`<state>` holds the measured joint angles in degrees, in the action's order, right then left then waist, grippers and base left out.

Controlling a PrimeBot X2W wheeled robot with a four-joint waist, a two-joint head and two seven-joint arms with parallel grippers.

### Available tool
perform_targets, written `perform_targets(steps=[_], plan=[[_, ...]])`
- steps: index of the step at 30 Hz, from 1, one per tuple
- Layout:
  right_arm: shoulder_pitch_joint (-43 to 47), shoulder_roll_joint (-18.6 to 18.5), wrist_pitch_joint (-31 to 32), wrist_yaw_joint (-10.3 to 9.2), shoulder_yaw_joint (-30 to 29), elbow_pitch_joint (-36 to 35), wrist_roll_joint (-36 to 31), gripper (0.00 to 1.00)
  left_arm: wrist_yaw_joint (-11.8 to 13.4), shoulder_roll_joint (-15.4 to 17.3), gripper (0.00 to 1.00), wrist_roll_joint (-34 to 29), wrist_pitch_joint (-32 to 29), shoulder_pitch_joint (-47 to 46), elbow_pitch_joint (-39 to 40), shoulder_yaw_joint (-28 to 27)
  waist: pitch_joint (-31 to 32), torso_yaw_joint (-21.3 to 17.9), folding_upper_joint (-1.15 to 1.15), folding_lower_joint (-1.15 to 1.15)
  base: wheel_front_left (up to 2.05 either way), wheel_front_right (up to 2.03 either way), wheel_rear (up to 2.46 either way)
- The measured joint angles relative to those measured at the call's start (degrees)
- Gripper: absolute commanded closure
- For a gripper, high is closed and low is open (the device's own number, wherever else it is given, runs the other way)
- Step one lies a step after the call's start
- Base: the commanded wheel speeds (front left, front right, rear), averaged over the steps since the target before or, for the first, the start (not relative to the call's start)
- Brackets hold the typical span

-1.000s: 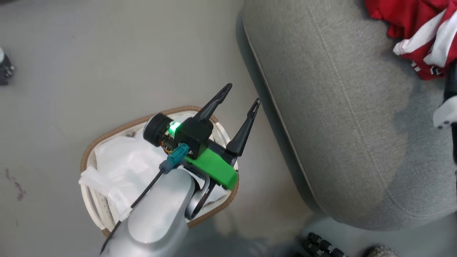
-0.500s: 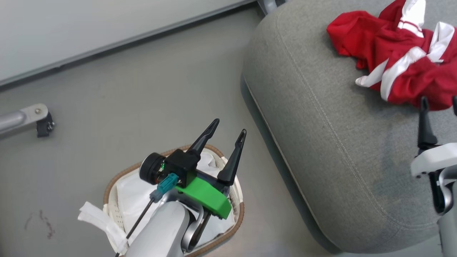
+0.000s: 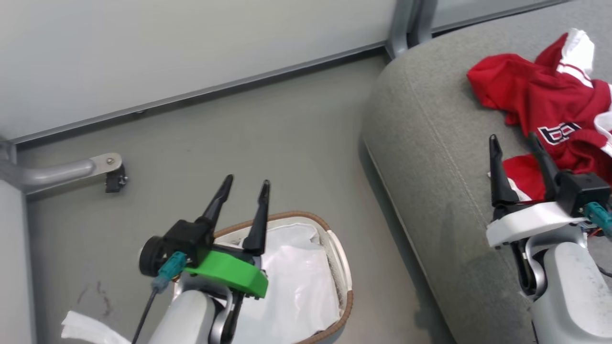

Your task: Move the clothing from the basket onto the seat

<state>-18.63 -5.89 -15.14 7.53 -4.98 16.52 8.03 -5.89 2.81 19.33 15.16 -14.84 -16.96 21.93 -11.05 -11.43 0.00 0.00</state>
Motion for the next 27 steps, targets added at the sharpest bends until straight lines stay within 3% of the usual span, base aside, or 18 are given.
perform_targets(steps=[16, 27], plan=[[1.7, 3.0, 0.0, 0.0, 5.6, 1.7, -0.1, 0.0, 4.4, 0.0, 0.0, -3.4, 0.0, 6.2, -0.2, -16.4, 3.6, 8.6, 0.0, 0.0, 0.0, 0.0, 0.0], [7.1, 3.1, 0.0, 0.0, 7.2, 3.9, 1.6, 0.0, 4.4, 0.0, 0.0, -3.8, 0.0, 12.2, -1.4, -20.4, 6.7, 10.2, 0.0, 0.0, 0.0, 0.0, 0.0]])
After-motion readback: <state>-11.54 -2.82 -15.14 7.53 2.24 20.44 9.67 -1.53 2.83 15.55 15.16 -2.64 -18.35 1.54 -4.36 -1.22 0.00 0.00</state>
